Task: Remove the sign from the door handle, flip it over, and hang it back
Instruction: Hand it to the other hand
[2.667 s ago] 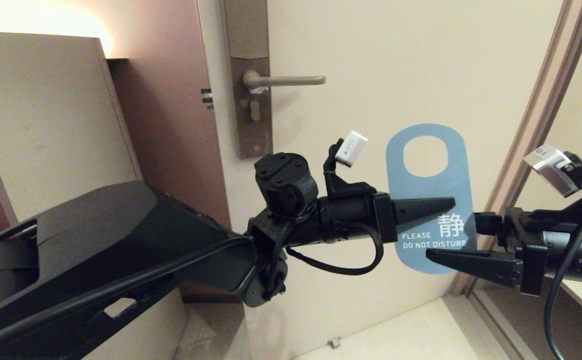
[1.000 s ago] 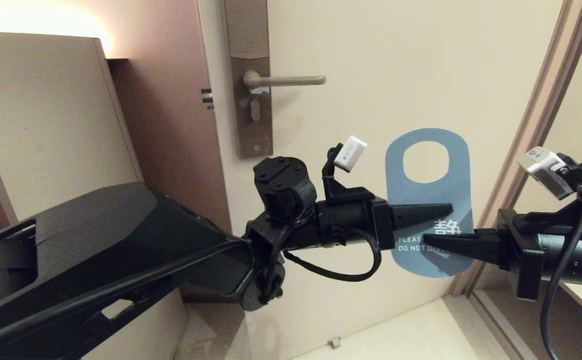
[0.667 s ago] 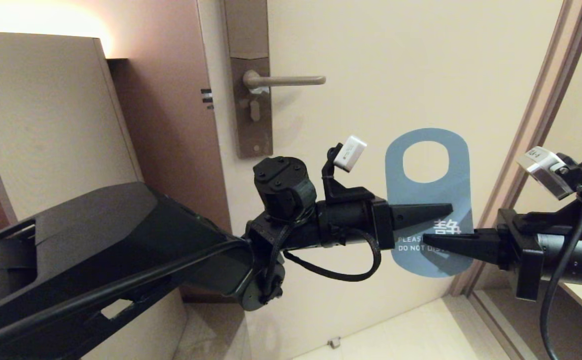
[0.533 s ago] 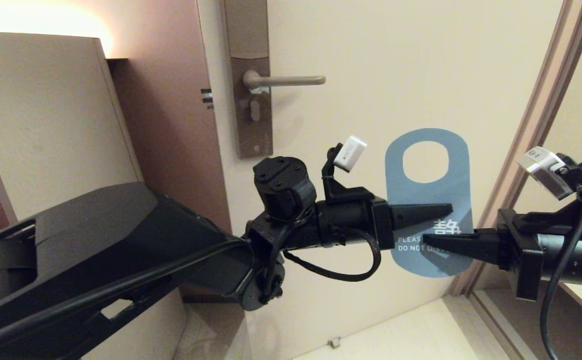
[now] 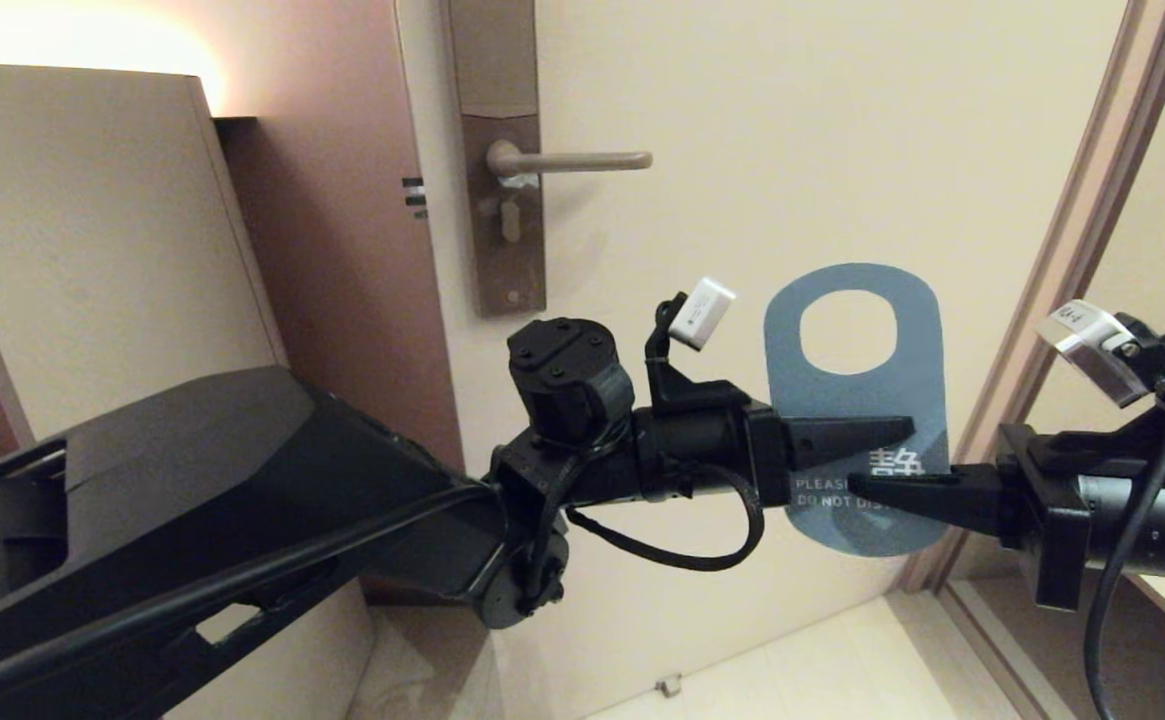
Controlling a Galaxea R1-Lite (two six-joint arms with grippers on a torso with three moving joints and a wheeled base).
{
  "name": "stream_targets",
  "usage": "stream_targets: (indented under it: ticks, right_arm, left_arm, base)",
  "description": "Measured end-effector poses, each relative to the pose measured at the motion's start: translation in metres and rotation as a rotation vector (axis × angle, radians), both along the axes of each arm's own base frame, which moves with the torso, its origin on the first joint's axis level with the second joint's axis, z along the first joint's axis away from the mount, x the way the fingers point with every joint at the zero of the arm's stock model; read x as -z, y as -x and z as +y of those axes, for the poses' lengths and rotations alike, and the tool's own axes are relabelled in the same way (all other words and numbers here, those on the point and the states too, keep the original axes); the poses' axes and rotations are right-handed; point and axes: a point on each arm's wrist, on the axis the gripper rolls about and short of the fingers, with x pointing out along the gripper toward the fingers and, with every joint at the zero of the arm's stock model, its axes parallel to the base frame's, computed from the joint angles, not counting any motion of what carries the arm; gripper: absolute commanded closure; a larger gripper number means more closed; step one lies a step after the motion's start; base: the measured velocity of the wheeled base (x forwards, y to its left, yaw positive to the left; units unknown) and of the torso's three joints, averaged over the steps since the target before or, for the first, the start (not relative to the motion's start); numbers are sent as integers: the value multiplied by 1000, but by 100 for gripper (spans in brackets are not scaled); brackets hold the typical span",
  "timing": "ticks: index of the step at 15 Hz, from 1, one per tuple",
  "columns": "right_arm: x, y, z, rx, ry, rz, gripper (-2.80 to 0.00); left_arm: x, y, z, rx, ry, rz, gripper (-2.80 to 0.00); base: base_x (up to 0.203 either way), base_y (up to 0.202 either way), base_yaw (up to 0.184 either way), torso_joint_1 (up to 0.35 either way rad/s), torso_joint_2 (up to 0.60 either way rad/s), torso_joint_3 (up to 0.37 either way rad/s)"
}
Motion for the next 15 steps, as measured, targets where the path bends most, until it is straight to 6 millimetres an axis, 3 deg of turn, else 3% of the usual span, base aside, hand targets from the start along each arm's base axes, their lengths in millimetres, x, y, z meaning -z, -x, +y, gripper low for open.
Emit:
stream_targets:
  ticks: [9,15]
  right_arm:
    - [-2,2,-1,0,-4,-12,0]
    - [-5,3,-1,3,-7,-24,0]
  left_arm:
    - [-2,0,8,-13,-6,5,-280]
    - [9,-7,48,-108,-68,-50,-280]
  base:
    - [0,0,0,0,0,0]
    - [0,0,0,0,0,0]
